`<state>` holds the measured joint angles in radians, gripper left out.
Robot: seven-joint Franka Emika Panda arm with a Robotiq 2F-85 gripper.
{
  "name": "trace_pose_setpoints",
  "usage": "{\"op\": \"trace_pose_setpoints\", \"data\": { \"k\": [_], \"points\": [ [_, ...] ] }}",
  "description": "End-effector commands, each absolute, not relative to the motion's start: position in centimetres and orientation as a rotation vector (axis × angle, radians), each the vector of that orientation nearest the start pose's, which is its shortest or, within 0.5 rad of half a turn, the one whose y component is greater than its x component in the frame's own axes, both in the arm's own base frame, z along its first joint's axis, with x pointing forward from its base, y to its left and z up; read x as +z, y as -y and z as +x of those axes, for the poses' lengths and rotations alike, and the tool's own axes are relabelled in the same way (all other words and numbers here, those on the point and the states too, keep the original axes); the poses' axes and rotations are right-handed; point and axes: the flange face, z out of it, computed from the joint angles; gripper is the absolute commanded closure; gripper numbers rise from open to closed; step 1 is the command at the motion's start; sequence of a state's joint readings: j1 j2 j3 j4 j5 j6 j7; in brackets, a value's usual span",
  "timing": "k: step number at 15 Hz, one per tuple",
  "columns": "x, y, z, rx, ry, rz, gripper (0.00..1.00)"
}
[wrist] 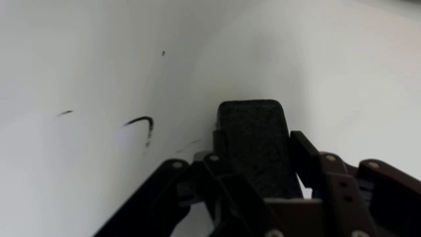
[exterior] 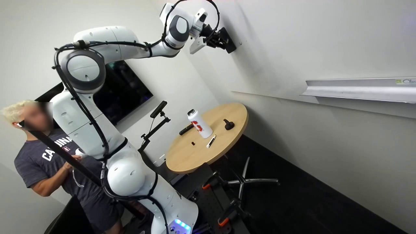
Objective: Use the black eraser to wipe the whiteboard and set it down on the table
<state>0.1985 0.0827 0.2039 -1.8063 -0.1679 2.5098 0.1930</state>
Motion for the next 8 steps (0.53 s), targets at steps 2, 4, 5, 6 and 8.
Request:
{"op": "trace_pose_setpoints", "data": {
  "k": [2, 4, 5, 6, 8],
  "points": [
    [57.2, -27.1, 60.6, -0.915, 0.554, -2.888, 0.73],
    [57.2, -27.6, 60.9, -0.9, 0.563, -2.886, 0.73],
    [57.2, -27.9, 61.0, -0.898, 0.572, -2.886, 0.73],
    [57.3, -28.0, 61.0, -0.894, 0.578, -2.889, 0.73],
    [57.2, -27.0, 61.2, -0.888, 0.544, -2.904, 0.73]
  ]
}}
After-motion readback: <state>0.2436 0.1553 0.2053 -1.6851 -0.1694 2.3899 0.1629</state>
